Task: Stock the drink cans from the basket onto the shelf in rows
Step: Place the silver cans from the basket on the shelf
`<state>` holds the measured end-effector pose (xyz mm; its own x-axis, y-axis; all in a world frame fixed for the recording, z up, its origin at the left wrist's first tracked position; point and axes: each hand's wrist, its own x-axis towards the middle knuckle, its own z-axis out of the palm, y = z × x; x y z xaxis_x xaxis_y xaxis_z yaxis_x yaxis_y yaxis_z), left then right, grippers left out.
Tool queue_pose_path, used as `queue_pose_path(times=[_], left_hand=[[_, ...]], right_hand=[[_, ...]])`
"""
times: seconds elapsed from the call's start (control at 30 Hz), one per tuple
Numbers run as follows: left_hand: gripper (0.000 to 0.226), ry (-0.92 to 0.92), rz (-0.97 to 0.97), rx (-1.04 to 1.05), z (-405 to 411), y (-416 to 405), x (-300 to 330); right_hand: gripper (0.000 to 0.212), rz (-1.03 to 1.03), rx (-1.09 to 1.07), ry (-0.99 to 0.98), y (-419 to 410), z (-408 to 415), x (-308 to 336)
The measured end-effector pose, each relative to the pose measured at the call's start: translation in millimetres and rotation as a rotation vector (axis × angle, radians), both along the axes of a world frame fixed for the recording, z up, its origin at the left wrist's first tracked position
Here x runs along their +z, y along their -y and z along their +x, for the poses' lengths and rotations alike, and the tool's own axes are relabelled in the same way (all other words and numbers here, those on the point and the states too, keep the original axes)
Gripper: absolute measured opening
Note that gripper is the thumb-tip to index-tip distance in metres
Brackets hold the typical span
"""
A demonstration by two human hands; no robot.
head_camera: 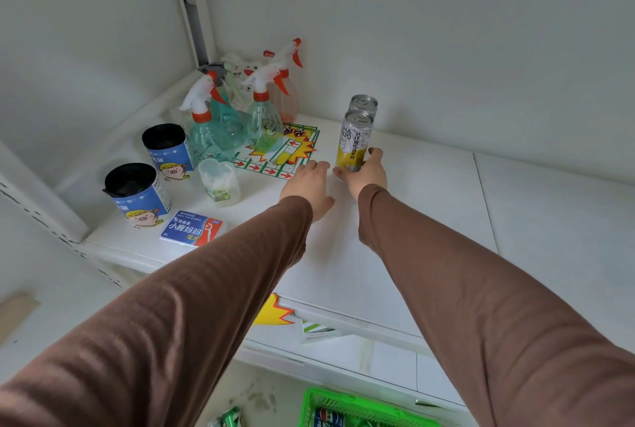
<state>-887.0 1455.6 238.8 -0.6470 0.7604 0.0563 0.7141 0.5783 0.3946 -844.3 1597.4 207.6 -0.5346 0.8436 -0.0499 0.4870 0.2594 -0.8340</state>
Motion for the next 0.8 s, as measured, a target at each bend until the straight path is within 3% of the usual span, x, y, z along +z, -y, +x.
queue_pose_path(times=[0.07,0.13,0.4,0.8], left_hand=[[0.071,-0.003,-0.008,0.01,6,5,1],[0.07,-0.006,-0.007,0.021,15,11,2],[0.068,-0.136,0.031,0.022,81,39,4],[0.062,-0.196,0.329,-0.033,215,144,-48]], right_hand=[[0.101,-0.022,-0.008,0.005,6,11,3],[0.103,-0.011,-0.01,-0.005,14,28,4],[0.062,0.21,0.147,-0.047,62,121,-1],[0.031,0.556,0.294,-0.268,150,279,-33]])
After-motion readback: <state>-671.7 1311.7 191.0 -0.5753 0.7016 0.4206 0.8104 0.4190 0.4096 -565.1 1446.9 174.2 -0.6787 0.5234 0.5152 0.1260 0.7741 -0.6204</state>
